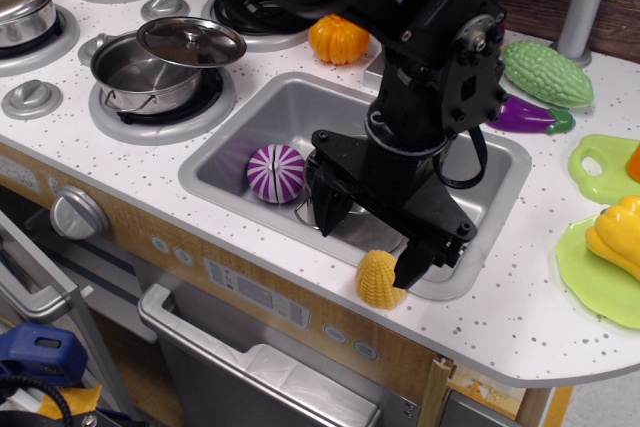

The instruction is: Put corn in pot which is in sink

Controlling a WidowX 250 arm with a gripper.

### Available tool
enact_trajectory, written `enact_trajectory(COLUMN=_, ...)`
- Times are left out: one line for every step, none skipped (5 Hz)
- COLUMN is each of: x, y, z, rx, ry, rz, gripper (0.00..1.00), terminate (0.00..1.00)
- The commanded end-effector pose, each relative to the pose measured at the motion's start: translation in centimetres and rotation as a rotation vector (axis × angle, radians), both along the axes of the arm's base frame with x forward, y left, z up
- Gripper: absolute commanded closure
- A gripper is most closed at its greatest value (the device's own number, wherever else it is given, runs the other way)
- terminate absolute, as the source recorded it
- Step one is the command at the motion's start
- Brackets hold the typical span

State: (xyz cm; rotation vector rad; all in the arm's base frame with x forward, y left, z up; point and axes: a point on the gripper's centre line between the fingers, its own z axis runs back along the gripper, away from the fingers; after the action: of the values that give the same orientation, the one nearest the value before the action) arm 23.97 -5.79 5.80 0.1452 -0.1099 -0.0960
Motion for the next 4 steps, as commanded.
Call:
enact_trajectory(x=0.0, y=0.0, z=0.0, rx=0.000, ry=0.000, rz=0.000, gripper=0.00, terminate=0.00)
enact_trajectory(x=0.8, y=0.5, z=0.0, rx=0.009, ry=-0.017, rz=-0.019, gripper=0.00, terminate=0.00)
enact_trajectory(x=1.4, y=1.1, z=0.0, rx=0.016, ry=-0.035, rz=-0.044, gripper=0.00, terminate=0.00)
enact_trajectory(x=1.7, y=1.1, z=-1.0, rx=-0.002, ry=-0.055, rz=-0.051, gripper=0.00, terminate=0.00)
